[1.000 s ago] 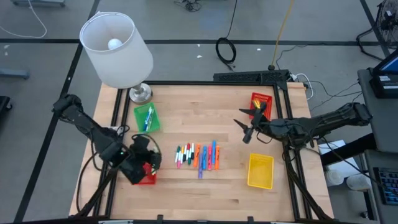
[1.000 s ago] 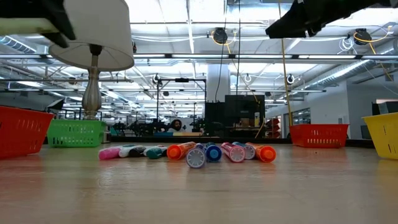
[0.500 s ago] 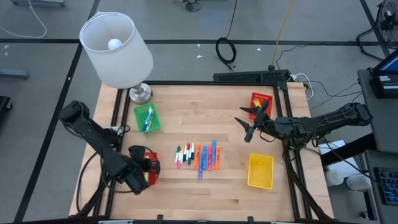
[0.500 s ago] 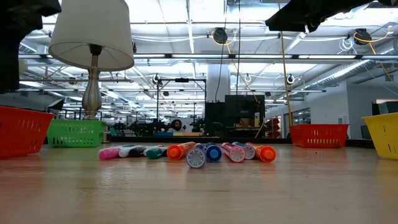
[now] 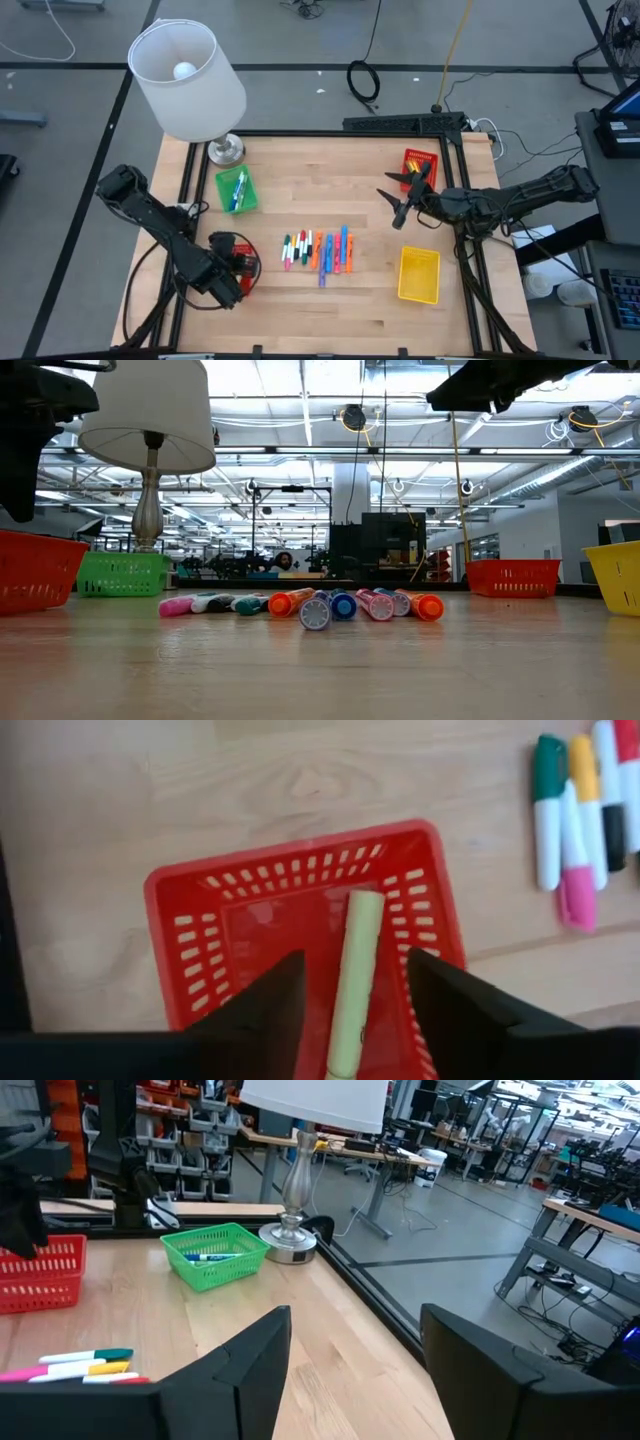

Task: Pick & Place Markers
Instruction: Put the green highlighter pen into the bottom red basket, then put the orange highlighter pen into the bottom red basket

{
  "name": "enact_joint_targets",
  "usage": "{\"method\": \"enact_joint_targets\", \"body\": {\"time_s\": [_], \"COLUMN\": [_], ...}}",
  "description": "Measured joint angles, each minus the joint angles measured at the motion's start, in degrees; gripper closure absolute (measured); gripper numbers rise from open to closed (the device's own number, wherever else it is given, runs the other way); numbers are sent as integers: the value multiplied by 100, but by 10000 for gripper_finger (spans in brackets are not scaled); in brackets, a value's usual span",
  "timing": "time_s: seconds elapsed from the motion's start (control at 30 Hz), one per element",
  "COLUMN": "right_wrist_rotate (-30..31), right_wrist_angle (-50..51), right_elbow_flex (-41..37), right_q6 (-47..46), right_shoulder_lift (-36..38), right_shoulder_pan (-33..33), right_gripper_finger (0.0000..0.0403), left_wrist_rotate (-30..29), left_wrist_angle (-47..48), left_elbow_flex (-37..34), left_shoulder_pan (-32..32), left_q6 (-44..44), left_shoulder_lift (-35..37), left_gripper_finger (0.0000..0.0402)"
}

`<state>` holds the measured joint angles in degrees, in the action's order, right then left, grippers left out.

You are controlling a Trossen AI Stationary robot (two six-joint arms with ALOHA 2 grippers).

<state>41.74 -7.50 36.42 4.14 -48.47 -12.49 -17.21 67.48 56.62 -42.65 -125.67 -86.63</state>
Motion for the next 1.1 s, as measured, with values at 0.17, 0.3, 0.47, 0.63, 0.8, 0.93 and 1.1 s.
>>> {"method": "enact_joint_targets", "body": {"time_s": [0.17, 0.3, 0.47, 0.63, 0.8, 0.93, 1.1], "right_wrist_rotate": [-2, -2, -2, -2, -2, -197, -337], "right_wrist_angle": [1, 1, 1, 1, 0, -6, -92], "right_elbow_flex": [0, 0, 0, 0, 0, 0, 0], "right_q6": [-44, -44, -44, -46, -46, -30, -11], "right_shoulder_lift": [-7, -11, -11, -11, -19, -86, -410], "right_shoulder_pan": [0, 0, 0, 0, 0, 2, 0], "right_gripper_finger": [193, 193, 193, 193, 193, 193, 193], "left_wrist_rotate": [173, -40, -648, -1473, -2428, -3086, -3404], "left_wrist_angle": [-2, -13, -53, -160, -1112, -2734, -5248], "left_elbow_flex": [0, 0, 0, 2, 2, 2, 7], "left_shoulder_pan": [0, 0, 22, 211, 503, 776, 1131], "left_q6": [200, 581, 1152, 1872, 3312, 5504, 8902], "left_shoulder_lift": [0, 2, 145, 488, 871, 1032, 1035], "left_gripper_finger": [176, 171, 182, 192, 194, 193, 191]}}
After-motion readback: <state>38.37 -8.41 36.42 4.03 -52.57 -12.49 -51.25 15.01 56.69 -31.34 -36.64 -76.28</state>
